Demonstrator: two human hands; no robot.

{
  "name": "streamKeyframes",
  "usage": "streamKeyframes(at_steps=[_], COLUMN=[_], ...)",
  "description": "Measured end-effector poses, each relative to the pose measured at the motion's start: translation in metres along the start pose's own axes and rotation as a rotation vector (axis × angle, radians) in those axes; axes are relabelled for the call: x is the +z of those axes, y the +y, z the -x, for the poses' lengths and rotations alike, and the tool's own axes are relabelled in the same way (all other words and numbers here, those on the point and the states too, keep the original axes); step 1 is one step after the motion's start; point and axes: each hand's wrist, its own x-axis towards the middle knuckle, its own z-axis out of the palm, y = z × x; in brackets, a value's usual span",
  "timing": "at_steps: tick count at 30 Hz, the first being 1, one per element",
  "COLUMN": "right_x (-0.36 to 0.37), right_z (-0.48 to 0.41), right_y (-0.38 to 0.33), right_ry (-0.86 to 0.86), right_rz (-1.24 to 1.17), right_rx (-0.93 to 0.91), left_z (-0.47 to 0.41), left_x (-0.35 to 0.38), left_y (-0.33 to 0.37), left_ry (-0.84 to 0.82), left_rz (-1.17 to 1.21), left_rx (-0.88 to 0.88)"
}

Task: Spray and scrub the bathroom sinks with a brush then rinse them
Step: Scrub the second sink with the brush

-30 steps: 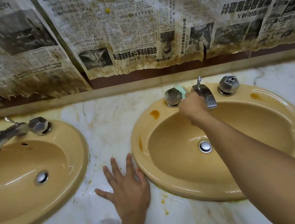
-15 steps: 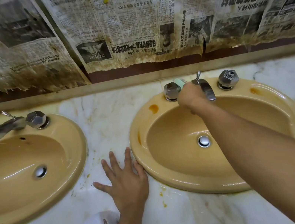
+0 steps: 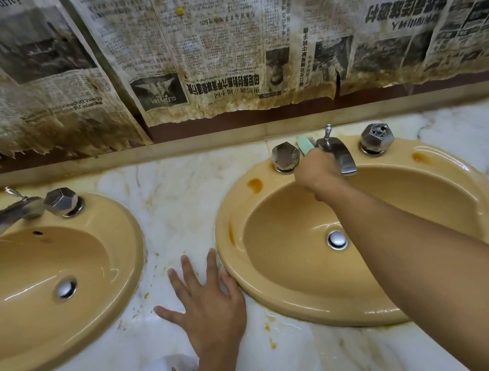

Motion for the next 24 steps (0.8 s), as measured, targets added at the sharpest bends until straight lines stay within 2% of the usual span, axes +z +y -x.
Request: streamKeyframes(at_steps=[8,16,24], right_x=[0.015,0.004,0.014], right_z=[0.019,-0.019,0.023], right_y=[0.028,-0.014,0.037], right_ry=[0.022,-0.002,-0.045], right_rz=[-0.017,-0.049,-0.041], right_rx=[0.001,0.091,-0.047], left_z=[0.0,-0.001,0.0], left_x=[-0.002,0.0,-0.002], left_y=[0.001,0.001,0.0], left_ry=[-0.006,-0.011,-0.004], left_rz=[-0.001,-0.022,-0.034], left_rx=[-0.002,-0.003,0.007])
